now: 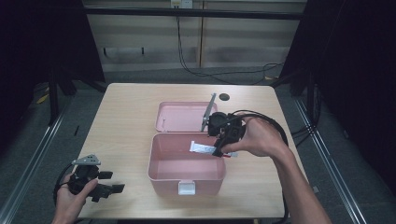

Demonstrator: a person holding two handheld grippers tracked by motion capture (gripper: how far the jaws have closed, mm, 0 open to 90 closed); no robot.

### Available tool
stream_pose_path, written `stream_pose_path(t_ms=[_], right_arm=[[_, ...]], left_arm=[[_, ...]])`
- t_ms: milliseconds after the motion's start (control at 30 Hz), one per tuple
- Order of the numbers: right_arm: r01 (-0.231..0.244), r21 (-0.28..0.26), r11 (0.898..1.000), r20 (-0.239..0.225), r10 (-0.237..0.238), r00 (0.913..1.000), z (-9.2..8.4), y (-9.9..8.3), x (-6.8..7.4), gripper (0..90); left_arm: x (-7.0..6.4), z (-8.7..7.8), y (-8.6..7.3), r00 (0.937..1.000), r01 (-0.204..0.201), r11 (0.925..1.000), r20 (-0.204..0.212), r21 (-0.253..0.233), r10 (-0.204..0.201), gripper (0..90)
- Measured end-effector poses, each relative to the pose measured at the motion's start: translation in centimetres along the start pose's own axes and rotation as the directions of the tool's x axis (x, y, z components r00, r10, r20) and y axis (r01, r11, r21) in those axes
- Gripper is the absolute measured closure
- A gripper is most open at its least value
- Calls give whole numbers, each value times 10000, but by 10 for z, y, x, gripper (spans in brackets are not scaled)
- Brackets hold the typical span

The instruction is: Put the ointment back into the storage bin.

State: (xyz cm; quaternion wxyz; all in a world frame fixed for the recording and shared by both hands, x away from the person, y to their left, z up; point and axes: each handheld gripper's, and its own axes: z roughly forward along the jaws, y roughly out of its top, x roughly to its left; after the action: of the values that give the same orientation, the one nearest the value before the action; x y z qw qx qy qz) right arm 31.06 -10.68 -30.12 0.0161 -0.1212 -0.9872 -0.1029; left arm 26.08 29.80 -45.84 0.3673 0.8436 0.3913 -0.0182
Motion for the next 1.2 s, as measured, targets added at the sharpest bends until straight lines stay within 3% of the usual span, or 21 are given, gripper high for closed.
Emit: stream_pose_path(t_ms=[600, 1200], right_arm=[[665, 761, 9949, -826, -602, 9948, 44, 39, 2, 718], [933, 766, 9927, -1631, -799, 9834, 93, 51, 6, 718]], left_arm=[[0, 0, 0, 10000, 34, 10000, 2, -83, -34, 183], [-1, 0, 0, 10000, -14, 10000, -30, -14, 14, 183]])
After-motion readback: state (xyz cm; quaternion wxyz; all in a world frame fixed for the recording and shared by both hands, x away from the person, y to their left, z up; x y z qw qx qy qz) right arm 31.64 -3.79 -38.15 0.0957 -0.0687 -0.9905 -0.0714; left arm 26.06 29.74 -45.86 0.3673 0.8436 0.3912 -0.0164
